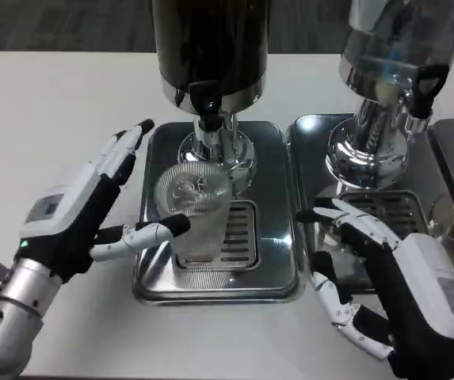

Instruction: Grasp the cup under the faucet to collect the drink, then remove the cup.

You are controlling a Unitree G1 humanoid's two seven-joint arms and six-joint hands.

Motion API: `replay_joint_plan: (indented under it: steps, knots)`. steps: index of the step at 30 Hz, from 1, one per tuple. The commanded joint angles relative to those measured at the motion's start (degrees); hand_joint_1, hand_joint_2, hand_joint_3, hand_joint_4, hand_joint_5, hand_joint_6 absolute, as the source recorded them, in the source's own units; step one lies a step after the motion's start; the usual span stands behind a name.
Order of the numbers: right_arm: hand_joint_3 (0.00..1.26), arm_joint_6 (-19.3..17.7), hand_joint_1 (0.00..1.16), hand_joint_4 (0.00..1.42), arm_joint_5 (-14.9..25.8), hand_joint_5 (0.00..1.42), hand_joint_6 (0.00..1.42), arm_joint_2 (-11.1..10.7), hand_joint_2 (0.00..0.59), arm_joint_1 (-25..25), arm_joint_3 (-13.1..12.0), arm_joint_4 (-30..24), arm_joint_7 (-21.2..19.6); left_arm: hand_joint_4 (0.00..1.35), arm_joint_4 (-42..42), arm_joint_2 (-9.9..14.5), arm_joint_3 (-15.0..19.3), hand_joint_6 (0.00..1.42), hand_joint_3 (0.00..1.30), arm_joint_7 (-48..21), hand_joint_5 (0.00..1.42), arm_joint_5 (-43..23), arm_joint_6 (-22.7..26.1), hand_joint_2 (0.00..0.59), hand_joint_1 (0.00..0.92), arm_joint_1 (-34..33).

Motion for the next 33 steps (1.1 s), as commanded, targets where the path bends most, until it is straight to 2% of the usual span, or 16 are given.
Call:
replay_joint_plan:
  steps: [1, 4, 8, 11, 14, 17, 18, 20, 25, 29, 33]
  knots:
    - [0.34, -0.01, 0.5, 0.19, 0.39, 0.2, 0.37, 0.01, 0.543, -0.13, 0.11, 0.63, -0.16, 0.0, -3.93, 2.65, 2.73, 0.11, 0.0, -3.23, 0.0, -3.76, -3.0, 0.061, 0.065, 2.98]
    - [0.34, -0.04, 0.5, 0.19, 0.5, 0.2, 0.37, 0.06, 0.543, -0.34, 0.21, 0.96, -0.18, 0.0, -5.64, 3.96, 4.93, 0.12, 0.0, -6.34, 0.0, -7.27, -5.23, 0.082, 0.048, 4.37]
    - [0.34, -0.1, 0.5, 0.19, 0.67, 0.2, 0.37, 0.11, 0.543, -0.82, 0.34, 1.45, -0.2, 0.0, -5.88, 5.5, 8.17, 0.12, 0.0, -13.56, 0.0, -15.82, -9.47, 0.127, 0.001, 4.85]
    - [0.34, -0.13, 0.5, 0.19, 0.72, 0.2, 0.37, 0.13, 0.543, -1.13, 0.37, 1.77, -0.22, 0.0, -4.35, 5.43, 10.65, 0.12, 0.04, -23.7, 0.01, -26.72, -11.7, 0.127, 0.0, 4.08]
    - [0.34, -0.32, 0.5, 0.19, 0.91, 0.2, 0.37, 0.2, 0.543, -1.54, 0.44, 2.46, -0.42, 0.04, -3.67, 4.34, 13.45, 0.12, 0.12, -39.89, 0.04, -42.03, -9.38, 0.12, 0.0, 2.31]
    - [0.34, -0.53, 0.5, 0.19, 1.0, 0.2, 0.37, 0.23, 0.543, -1.93, 0.61, 3.11, -0.55, 0.07, -4.78, 3.63, 17.14, 0.12, 0.16, -57.07, 0.06, -54.93, -1.81, 0.11, 0.0, 0.2]
    - [0.34, -0.55, 0.5, 0.19, 1.08, 0.2, 0.37, 0.26, 0.543, -2.11, 0.64, 3.36, -0.58, 0.08, -5.56, 3.8, 18.43, 0.12, 0.18, -63.24, 0.08, -59.13, 3.21, 0.104, 0.0, -0.78]
    - [0.34, -0.54, 0.5, 0.19, 1.17, 0.2, 0.37, 0.35, 0.543, -2.59, 0.76, 3.87, -0.63, 0.1, -6.04, 3.93, 20.63, 0.12, 0.19, -71.3, 0.1, -63.57, 10.32, 0.09, 0.0, -2.41]
    - [0.34, -0.89, 0.5, 0.19, 1.22, 0.2, 0.36, 0.35, 0.543, -3.36, 0.86, 4.95, -1.12, 0.1, -6.81, 5.38, 23.7, 0.12, 0.21, -83.93, 0.11, -67.78, 27.55, 0.057, 0.0, -6.19]
    - [0.33, -0.94, 0.5, 0.19, 1.47, 0.2, 0.35, 0.7, 0.543, -3.63, 1.04, 5.77, -1.54, 0.07, -6.76, 5.59, 25.66, 0.11, 0.18, -89.85, 0.1, -68.58, 37.72, 0.037, 0.0, -8.62]
    - [0.33, -1.1, 0.5, 0.19, 1.2, 0.2, 0.35, 0.89, 0.547, -3.51, 1.38, 5.87, -2.17, 0.03, -5.94, 5.75, 27.19, 0.08, 0.14, -93.57, 0.08, -68.37, 45.14, 0.027, 0.0, -10.99]
